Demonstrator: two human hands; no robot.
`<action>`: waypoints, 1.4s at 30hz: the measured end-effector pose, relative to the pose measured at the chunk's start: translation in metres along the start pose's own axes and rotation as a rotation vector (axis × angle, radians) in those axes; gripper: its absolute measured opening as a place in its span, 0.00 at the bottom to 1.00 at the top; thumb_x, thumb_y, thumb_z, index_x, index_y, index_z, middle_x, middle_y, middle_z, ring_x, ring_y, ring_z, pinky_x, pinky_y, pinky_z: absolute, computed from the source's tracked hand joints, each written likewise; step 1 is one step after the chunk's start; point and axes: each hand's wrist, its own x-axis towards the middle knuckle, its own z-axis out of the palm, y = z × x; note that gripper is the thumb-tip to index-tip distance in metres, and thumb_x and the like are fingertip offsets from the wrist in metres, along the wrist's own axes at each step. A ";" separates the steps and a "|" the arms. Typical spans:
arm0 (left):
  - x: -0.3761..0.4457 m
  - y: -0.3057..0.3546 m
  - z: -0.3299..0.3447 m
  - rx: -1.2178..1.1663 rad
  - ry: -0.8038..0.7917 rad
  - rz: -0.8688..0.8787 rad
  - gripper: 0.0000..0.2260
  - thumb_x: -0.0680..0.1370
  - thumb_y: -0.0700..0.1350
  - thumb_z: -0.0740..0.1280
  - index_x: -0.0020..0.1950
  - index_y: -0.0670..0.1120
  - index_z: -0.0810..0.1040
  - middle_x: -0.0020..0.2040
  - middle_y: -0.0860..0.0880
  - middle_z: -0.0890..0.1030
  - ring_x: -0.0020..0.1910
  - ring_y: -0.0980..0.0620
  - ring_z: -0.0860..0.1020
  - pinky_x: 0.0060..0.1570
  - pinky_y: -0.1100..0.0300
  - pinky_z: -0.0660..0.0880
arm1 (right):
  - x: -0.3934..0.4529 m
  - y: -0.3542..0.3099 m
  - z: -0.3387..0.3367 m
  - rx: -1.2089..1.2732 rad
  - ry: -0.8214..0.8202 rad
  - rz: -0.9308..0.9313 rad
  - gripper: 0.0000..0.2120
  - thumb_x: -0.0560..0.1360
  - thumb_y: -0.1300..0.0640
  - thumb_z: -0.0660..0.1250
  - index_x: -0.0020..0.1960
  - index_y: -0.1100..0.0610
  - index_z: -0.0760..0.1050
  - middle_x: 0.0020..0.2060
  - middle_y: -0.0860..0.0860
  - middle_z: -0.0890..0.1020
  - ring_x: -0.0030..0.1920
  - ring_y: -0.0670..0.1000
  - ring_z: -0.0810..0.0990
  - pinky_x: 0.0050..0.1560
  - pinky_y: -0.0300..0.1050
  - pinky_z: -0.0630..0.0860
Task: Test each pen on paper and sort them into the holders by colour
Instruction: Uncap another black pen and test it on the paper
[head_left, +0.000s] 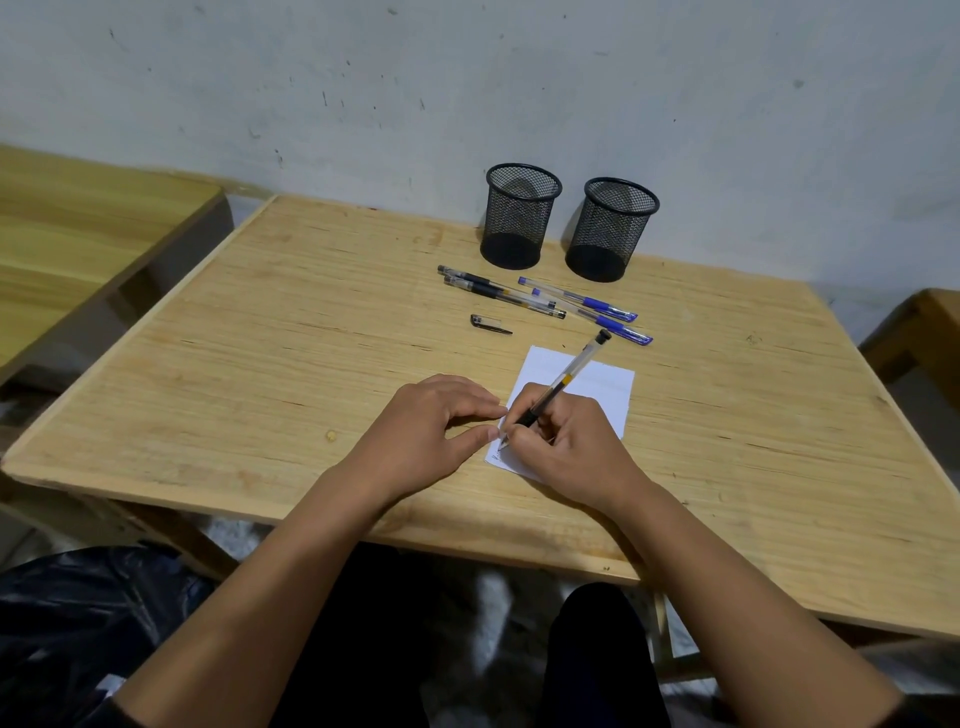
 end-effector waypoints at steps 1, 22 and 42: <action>0.000 0.000 0.000 0.000 0.004 0.001 0.11 0.73 0.47 0.70 0.54 0.51 0.81 0.53 0.55 0.83 0.55 0.64 0.71 0.57 0.72 0.63 | 0.000 0.000 0.000 0.002 -0.001 0.004 0.07 0.69 0.59 0.62 0.40 0.59 0.78 0.30 0.56 0.76 0.29 0.43 0.69 0.30 0.31 0.65; 0.000 0.001 -0.001 -0.002 0.004 -0.032 0.10 0.72 0.47 0.70 0.54 0.52 0.81 0.53 0.55 0.82 0.57 0.61 0.73 0.58 0.68 0.65 | 0.001 -0.003 -0.001 0.115 0.157 0.082 0.05 0.72 0.65 0.62 0.39 0.62 0.75 0.29 0.59 0.75 0.29 0.46 0.70 0.32 0.37 0.67; 0.094 -0.021 -0.002 0.130 0.110 -0.226 0.14 0.76 0.46 0.65 0.61 0.48 0.76 0.61 0.49 0.78 0.62 0.51 0.71 0.58 0.67 0.59 | 0.043 -0.011 -0.041 0.584 0.444 0.365 0.08 0.77 0.62 0.62 0.40 0.56 0.73 0.27 0.52 0.75 0.22 0.42 0.72 0.24 0.33 0.67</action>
